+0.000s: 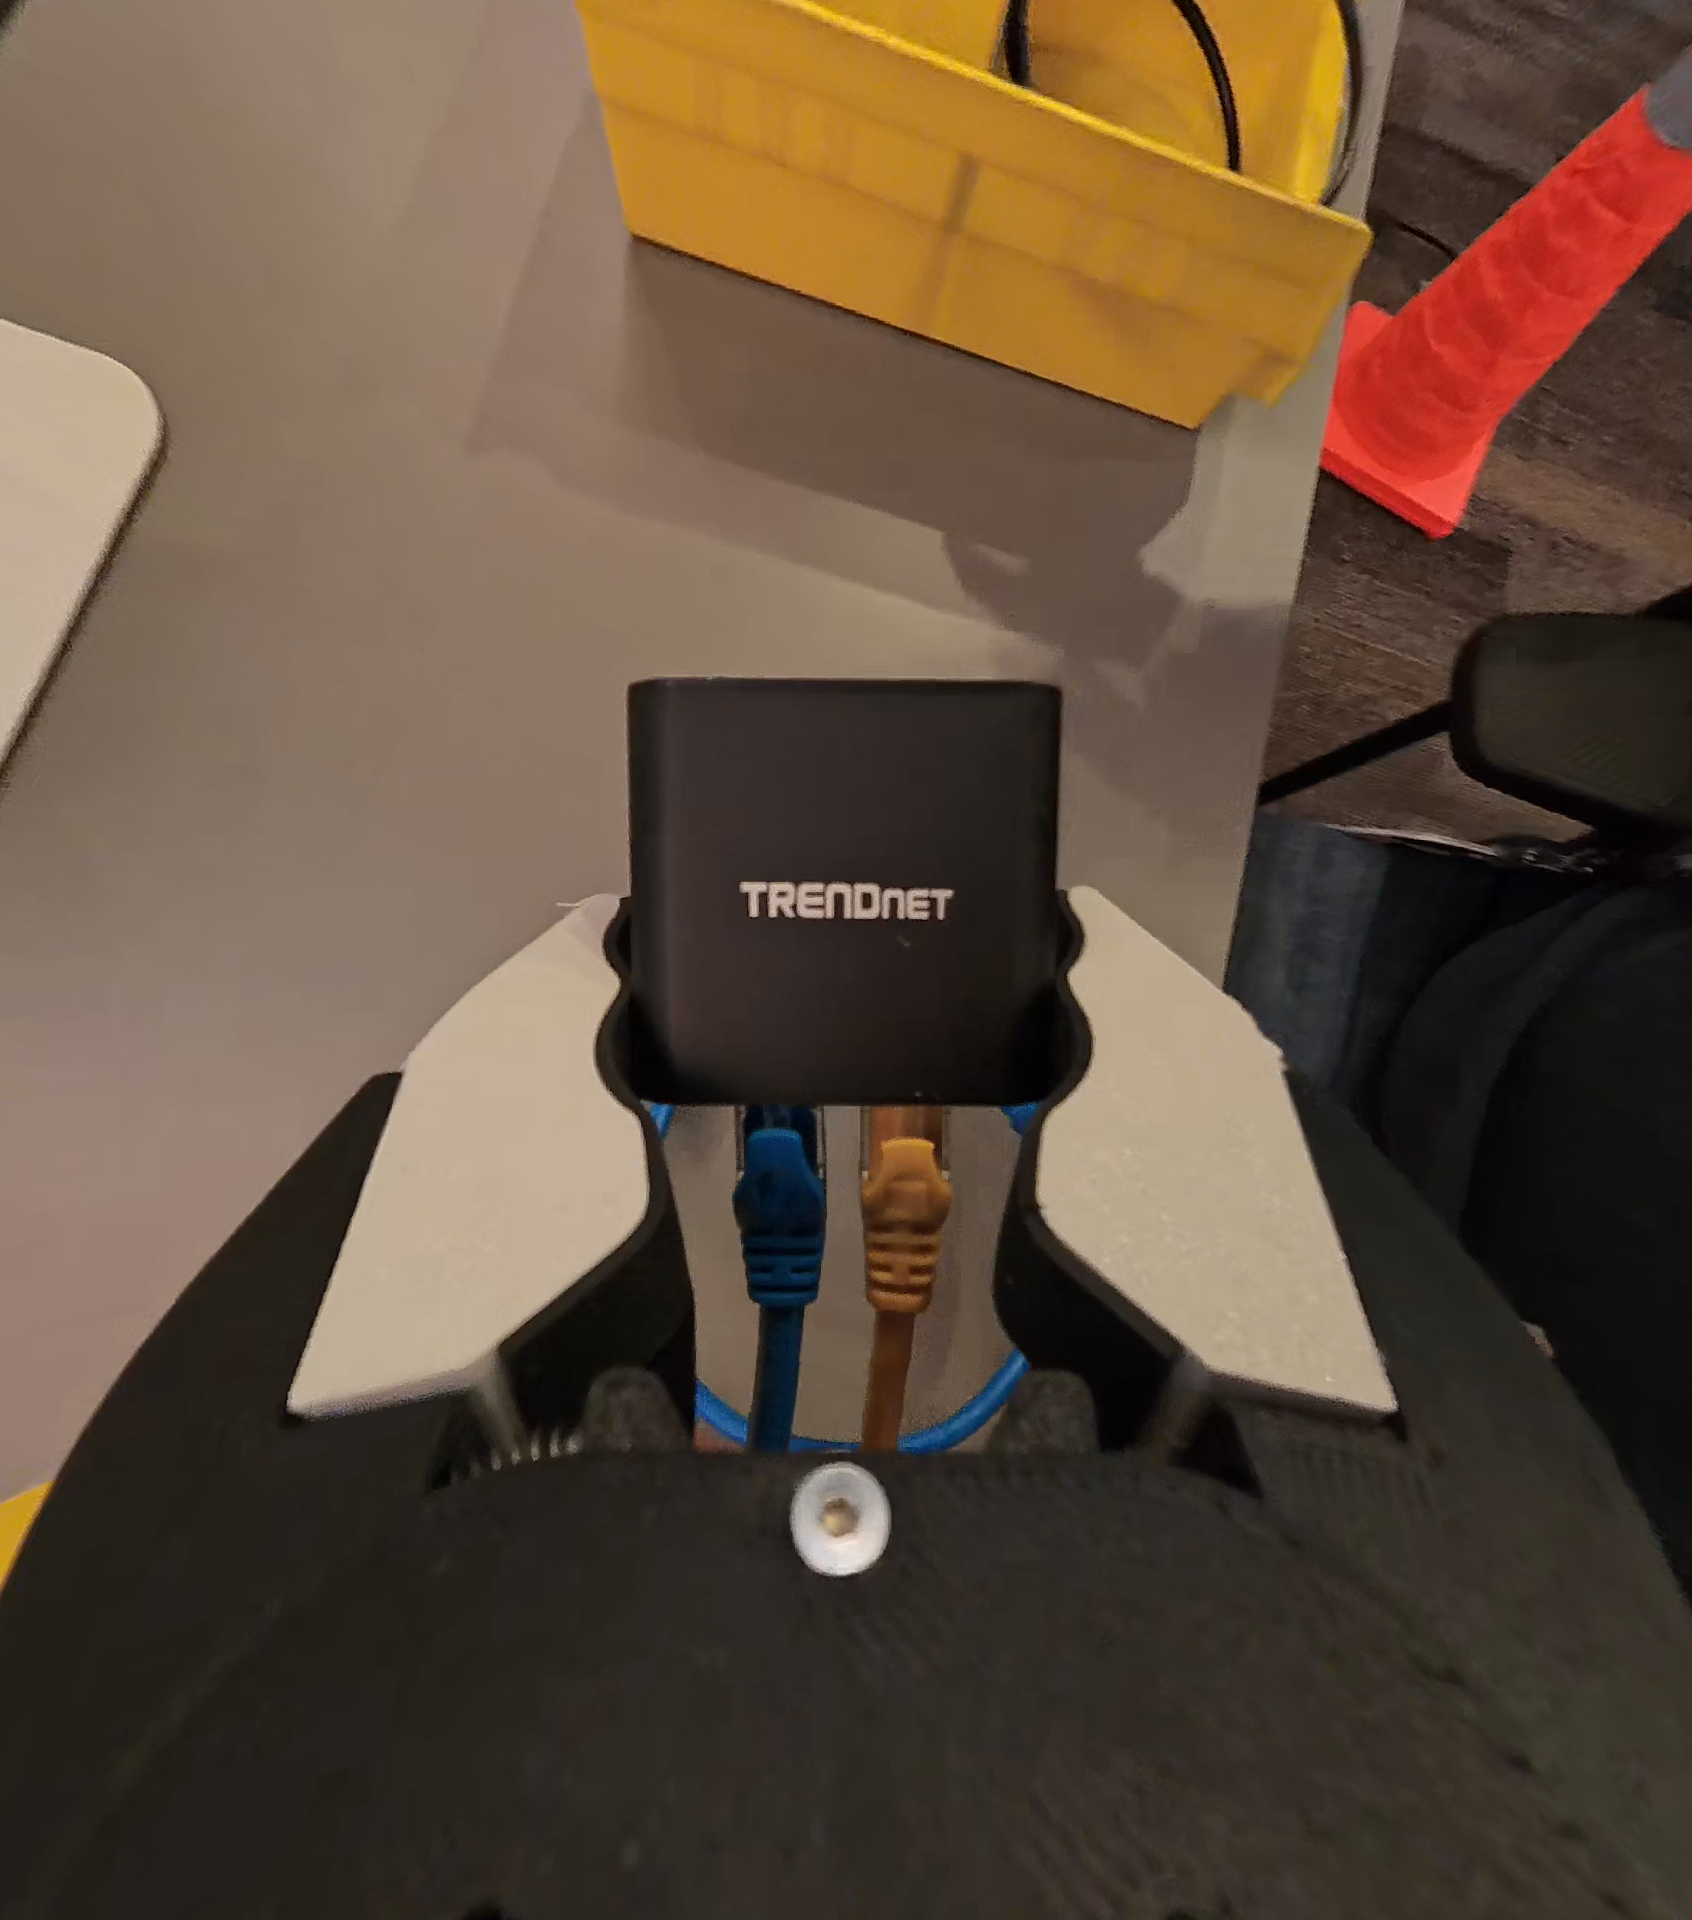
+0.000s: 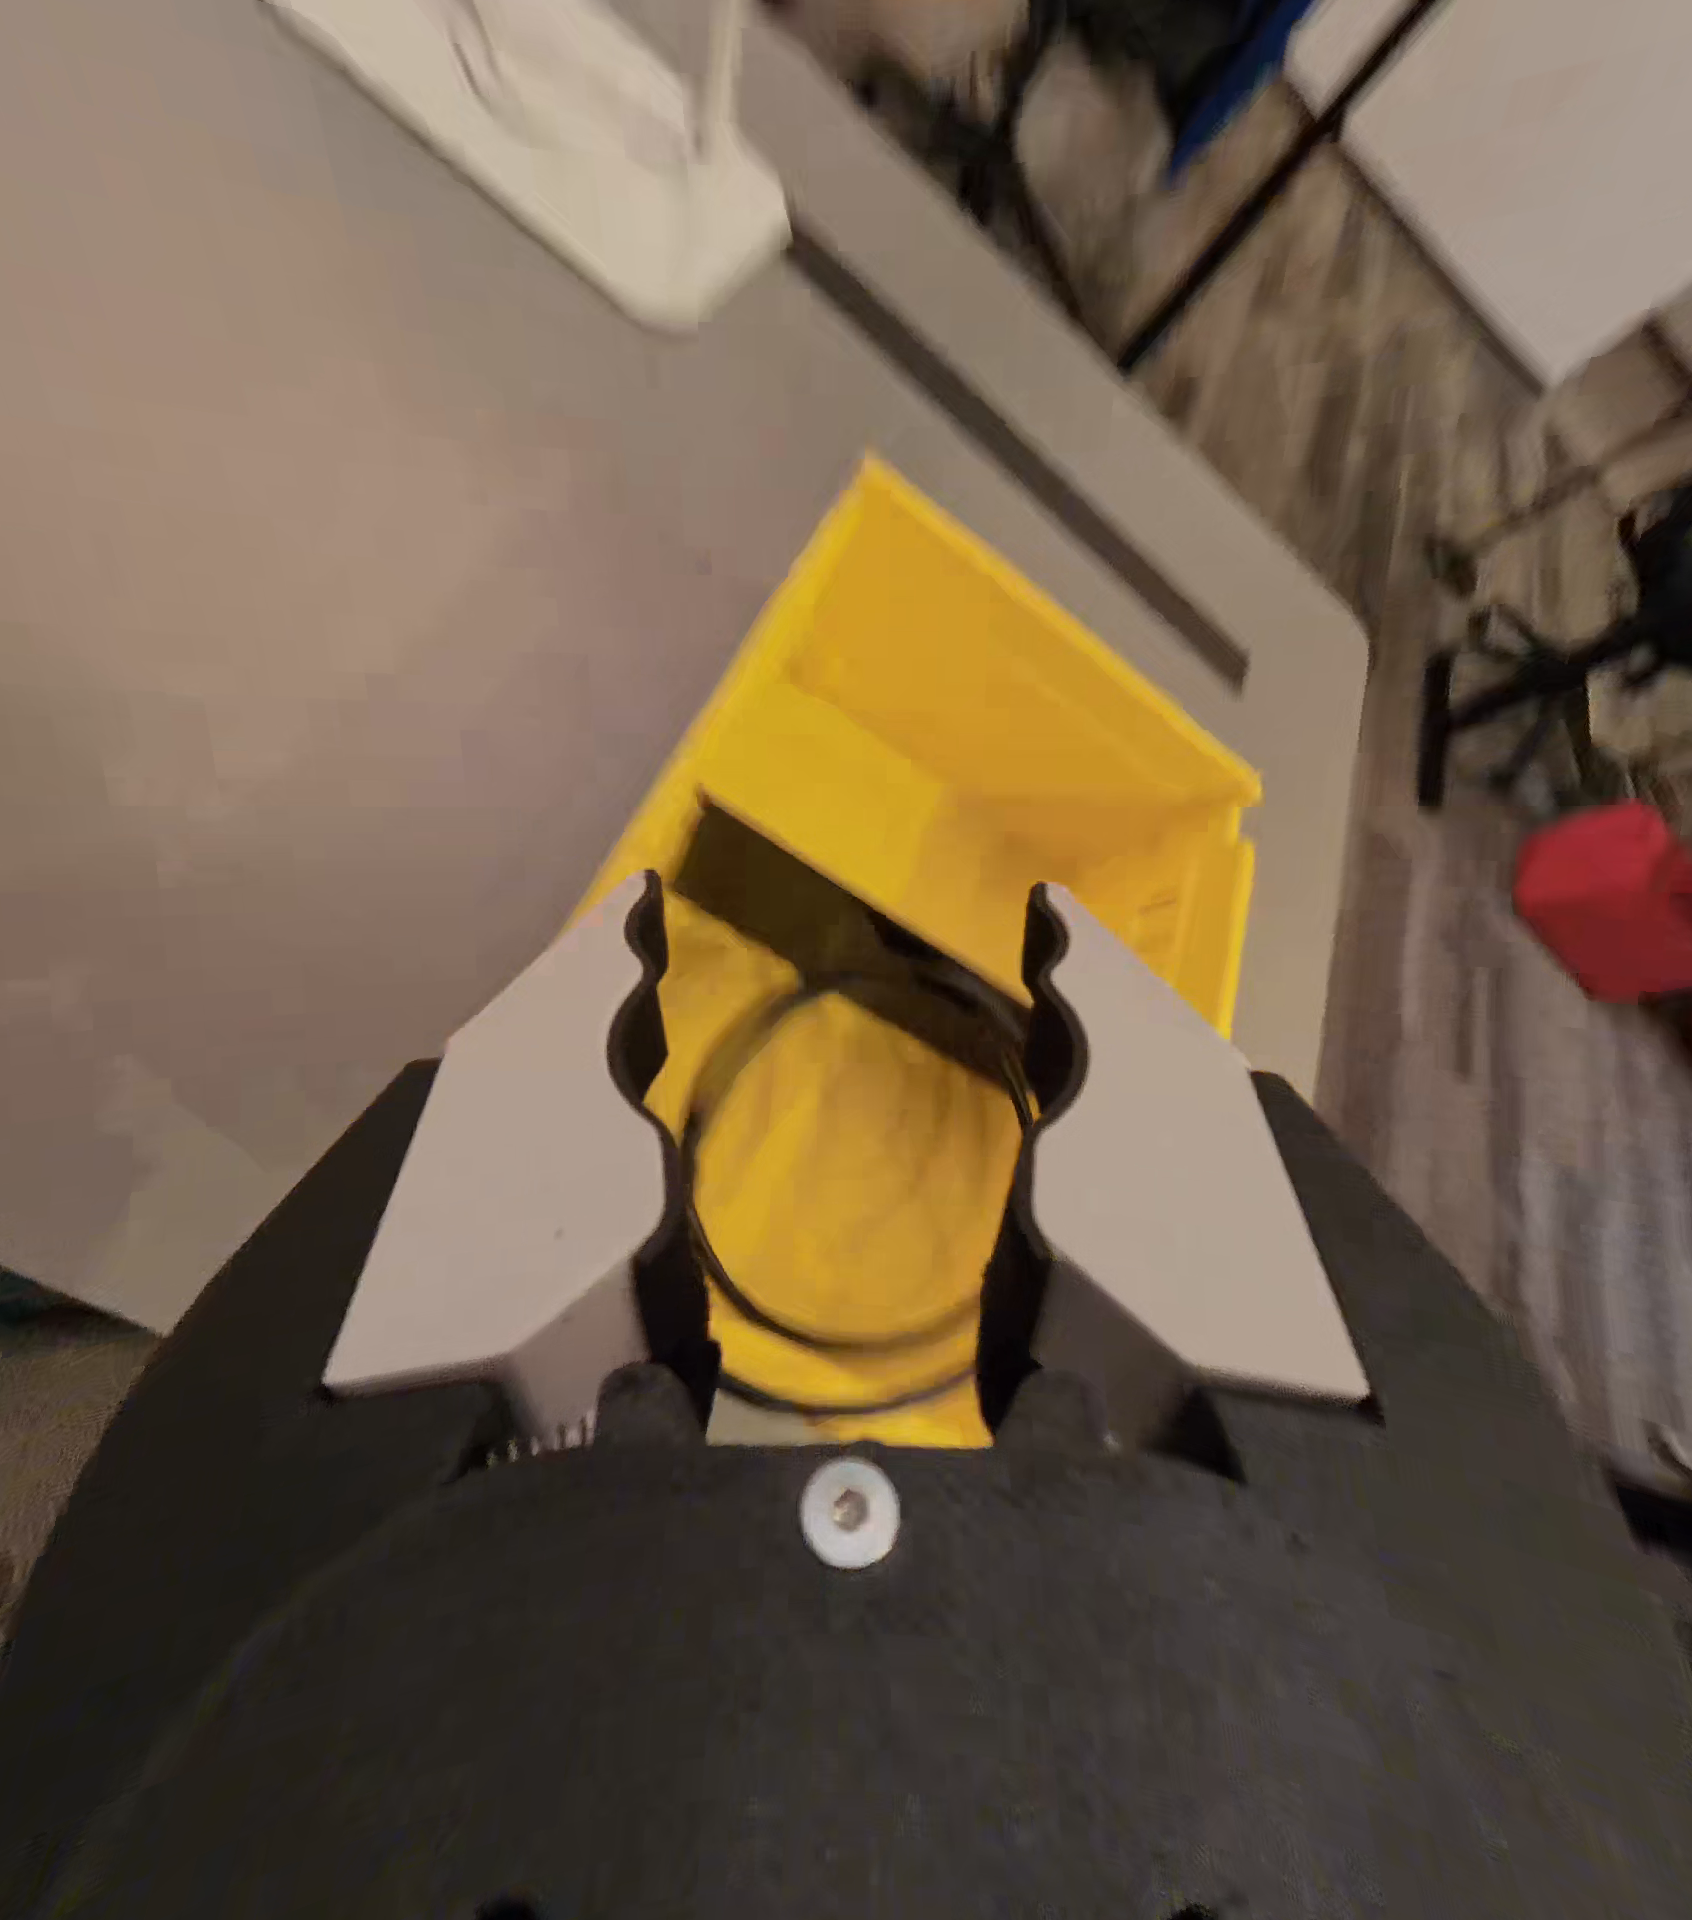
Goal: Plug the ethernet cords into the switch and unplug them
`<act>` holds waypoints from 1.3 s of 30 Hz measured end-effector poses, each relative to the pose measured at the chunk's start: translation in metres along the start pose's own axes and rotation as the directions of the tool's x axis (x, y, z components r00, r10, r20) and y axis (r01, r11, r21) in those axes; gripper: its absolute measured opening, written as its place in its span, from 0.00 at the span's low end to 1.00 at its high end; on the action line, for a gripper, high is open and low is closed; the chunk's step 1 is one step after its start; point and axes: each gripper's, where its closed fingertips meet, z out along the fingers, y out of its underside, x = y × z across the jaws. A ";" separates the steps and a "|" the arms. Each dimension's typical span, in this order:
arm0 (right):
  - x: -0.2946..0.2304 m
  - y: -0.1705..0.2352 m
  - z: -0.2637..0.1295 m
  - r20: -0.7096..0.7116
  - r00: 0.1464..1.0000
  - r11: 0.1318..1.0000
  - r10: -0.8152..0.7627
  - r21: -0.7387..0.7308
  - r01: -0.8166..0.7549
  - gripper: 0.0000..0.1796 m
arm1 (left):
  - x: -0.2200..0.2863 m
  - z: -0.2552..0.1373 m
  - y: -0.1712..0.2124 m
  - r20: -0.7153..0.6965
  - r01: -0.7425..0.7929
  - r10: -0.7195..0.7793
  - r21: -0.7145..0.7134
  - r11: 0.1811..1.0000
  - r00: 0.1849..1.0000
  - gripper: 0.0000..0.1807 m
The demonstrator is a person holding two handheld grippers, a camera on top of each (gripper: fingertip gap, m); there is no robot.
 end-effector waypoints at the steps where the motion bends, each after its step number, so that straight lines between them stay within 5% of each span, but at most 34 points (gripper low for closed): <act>1: -0.015 -0.029 -0.007 0.063 0.997 0.993 0.032 0.112 -0.039 0.35 | -0.003 0.000 -0.004 0.026 -0.009 0.008 0.013 1.000 1.000 0.41; 3: -0.063 -0.091 -0.026 0.349 0.931 0.921 0.113 0.314 -0.229 0.31 | -0.010 0.001 -0.012 0.103 -0.043 0.039 0.033 0.999 0.994 0.41; 6: -0.133 -0.145 -0.024 0.652 0.747 0.869 0.128 0.289 -0.402 0.35 | -0.015 0.003 -0.025 0.231 -0.125 0.112 0.043 0.991 0.967 0.41; 12: -0.200 -0.197 0.023 0.907 0.352 0.788 0.232 0.036 -0.614 0.35 | -0.008 0.015 -0.040 0.416 -0.306 0.284 -0.014 0.952 0.864 0.40; 16: -0.210 -0.209 0.032 0.955 0.213 0.765 0.208 -0.024 -0.643 0.15 | -0.006 0.016 -0.044 0.489 -0.351 0.311 -0.009 0.936 0.815 0.40; 19: -0.216 -0.202 0.034 0.952 0.281 0.849 0.125 0.044 -0.527 0.14 | -0.002 0.016 -0.034 0.455 -0.379 0.364 -0.060 0.923 0.813 0.39; 24: -0.228 -0.181 0.026 0.925 0.358 0.977 -0.124 0.176 -0.117 0.13 | 0.021 0.000 -0.026 0.244 -0.378 0.378 -0.048 0.925 0.893 0.39; 31: -0.238 -0.167 0.016 0.867 0.255 0.880 -0.428 0.336 0.335 0.13 | 0.054 0.005 -0.014 -0.130 -0.290 0.279 -0.071 0.954 0.951 0.14; 34: -0.225 -0.186 0.033 0.823 0.409 0.914 -0.393 0.300 0.274 0.15 | 0.036 0.000 -0.022 -0.107 -0.125 0.129 0.041 0.991 0.986 0.13; 39: -0.195 -0.195 0.033 0.751 0.616 0.960 -0.238 0.279 0.030 0.36 | 0.018 -0.013 -0.034 -0.131 0.132 -0.096 0.302 0.944 0.987 0.13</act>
